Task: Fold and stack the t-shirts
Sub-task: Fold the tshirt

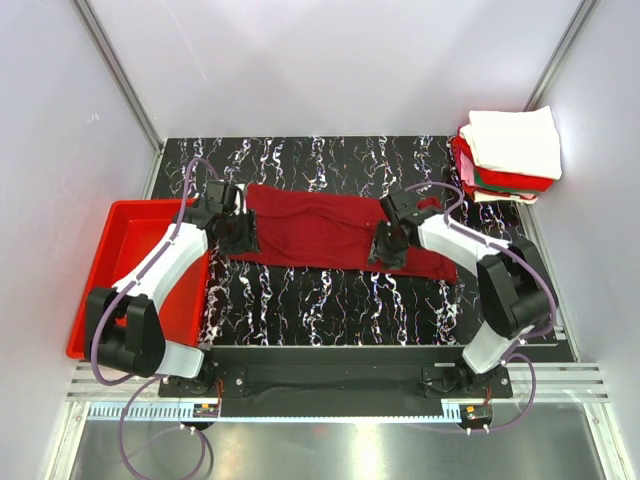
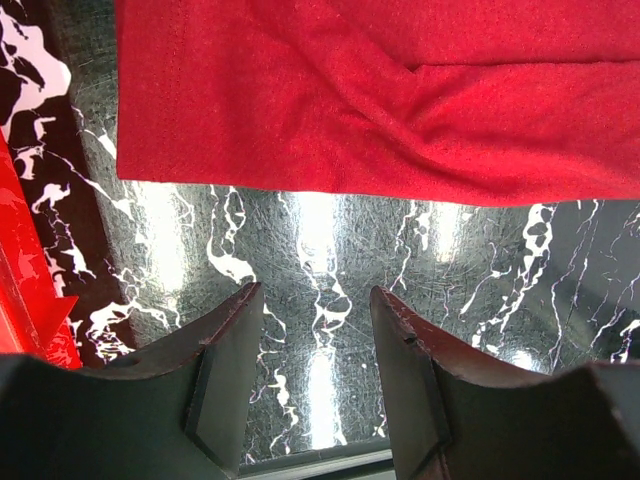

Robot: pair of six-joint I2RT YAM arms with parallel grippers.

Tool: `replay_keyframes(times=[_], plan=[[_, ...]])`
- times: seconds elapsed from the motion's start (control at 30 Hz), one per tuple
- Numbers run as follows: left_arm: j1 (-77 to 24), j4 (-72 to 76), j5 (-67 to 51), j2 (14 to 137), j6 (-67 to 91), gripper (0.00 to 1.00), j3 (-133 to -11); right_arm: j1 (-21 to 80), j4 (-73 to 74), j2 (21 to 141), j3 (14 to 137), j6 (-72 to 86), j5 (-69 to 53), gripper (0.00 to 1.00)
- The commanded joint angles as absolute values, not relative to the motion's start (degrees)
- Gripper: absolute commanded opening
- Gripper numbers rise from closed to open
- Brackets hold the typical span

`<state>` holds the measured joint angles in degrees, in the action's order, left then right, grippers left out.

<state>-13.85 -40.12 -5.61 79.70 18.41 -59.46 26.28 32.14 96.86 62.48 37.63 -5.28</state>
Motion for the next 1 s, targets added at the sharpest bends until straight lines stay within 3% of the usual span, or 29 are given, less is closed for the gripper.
replay_keyframes(times=[0.0,0.17,0.37,0.77,0.97], plan=[[-13.10,-38.15,-7.03,78.22,17.67,0.52,-59.68,27.25,35.23,90.01,62.05,40.69,-2.03,0.50],[-13.10,-38.14,-4.40,79.36,18.02,0.52,-60.90,27.25,39.11,82.45,61.79,38.77,4.56,0.55],[-16.08,-41.04,-3.35,89.28,21.09,0.53,-72.22,22.52,42.01,85.95,64.25,36.47,8.36,0.62],[-19.69,-57.73,-0.70,137.68,19.43,0.53,-123.36,17.49,36.83,97.37,61.61,39.38,1.50,0.67],[-19.69,-56.95,-2.37,139.40,19.60,0.53,-116.82,13.98,35.69,108.97,68.28,36.65,-1.48,0.67]])
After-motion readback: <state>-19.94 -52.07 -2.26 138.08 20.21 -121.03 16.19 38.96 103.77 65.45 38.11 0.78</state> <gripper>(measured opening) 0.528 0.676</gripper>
